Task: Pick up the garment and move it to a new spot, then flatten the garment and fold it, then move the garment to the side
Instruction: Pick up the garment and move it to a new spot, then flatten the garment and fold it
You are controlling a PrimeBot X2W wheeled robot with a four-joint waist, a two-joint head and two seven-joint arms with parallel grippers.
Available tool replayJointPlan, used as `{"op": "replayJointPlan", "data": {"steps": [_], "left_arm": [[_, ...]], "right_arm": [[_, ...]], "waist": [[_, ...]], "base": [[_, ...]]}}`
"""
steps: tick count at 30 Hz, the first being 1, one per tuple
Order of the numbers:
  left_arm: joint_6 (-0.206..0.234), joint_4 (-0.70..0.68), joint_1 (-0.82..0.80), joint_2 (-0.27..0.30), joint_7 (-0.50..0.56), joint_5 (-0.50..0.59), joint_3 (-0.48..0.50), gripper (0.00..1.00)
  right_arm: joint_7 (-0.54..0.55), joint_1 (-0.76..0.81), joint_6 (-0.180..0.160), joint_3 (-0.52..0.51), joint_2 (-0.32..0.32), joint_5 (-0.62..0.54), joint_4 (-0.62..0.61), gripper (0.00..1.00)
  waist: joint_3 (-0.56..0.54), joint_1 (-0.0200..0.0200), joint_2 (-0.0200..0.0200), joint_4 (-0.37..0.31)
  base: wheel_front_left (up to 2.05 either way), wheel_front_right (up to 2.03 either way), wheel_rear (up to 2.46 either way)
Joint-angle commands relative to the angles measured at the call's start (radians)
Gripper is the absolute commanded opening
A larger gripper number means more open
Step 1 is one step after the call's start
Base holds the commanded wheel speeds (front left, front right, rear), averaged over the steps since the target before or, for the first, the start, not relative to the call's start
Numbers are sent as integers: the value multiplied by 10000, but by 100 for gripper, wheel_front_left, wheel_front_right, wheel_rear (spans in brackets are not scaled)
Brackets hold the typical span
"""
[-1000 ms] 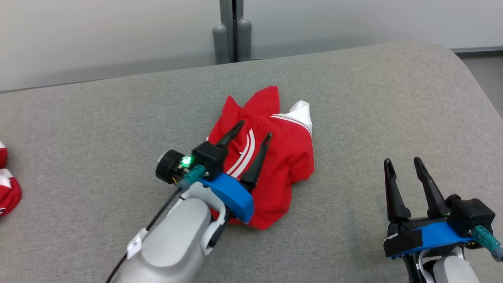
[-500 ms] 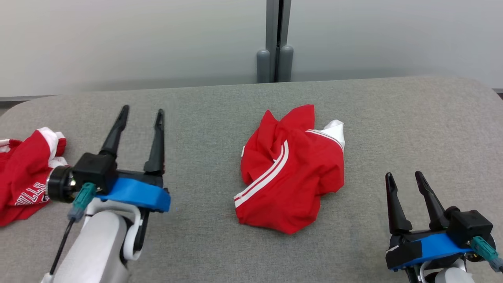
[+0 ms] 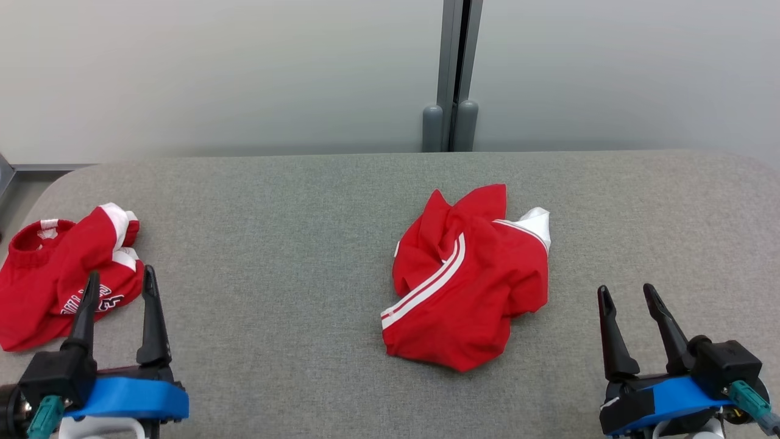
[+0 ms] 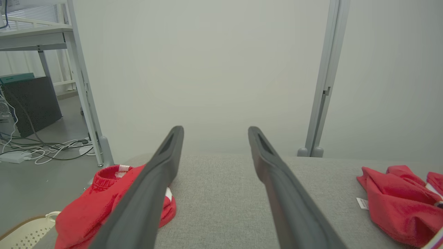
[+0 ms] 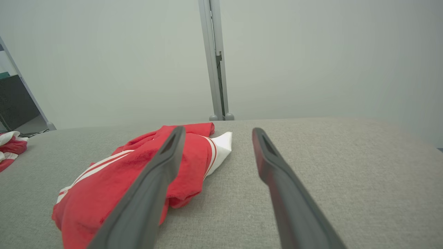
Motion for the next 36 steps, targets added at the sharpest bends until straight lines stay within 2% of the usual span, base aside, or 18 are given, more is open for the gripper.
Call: {"op": "replayJointPlan", "data": {"steps": [1,9,19,31,36], "left_arm": [[-40,-99,274,-26,-28,-38,137,100],[-369,-91,1283,-331,-28,-36,384,100],[-545,241,1359,-527,-16,-152,289,100],[-351,61,1182,-413,64,18,185,100],[-94,-309,1208,-270,380,191,138,100]], "right_arm": [[47,159,1,6,-23,-40,-41,100],[128,575,1,-55,-23,31,-124,100],[403,980,3,-61,-23,-52,-370,100],[577,1207,1,-100,-22,-25,-652,100],[646,1239,1,-106,-22,-36,-728,100]], "waist": [[-73,0,0,-12],[-354,0,0,47],[-515,0,0,91],[-571,0,0,153],[-578,0,0,182]], "base": [[0,0,0],[0,0,0],[0,0,0],[0,0,0],[0,0,0]]}}
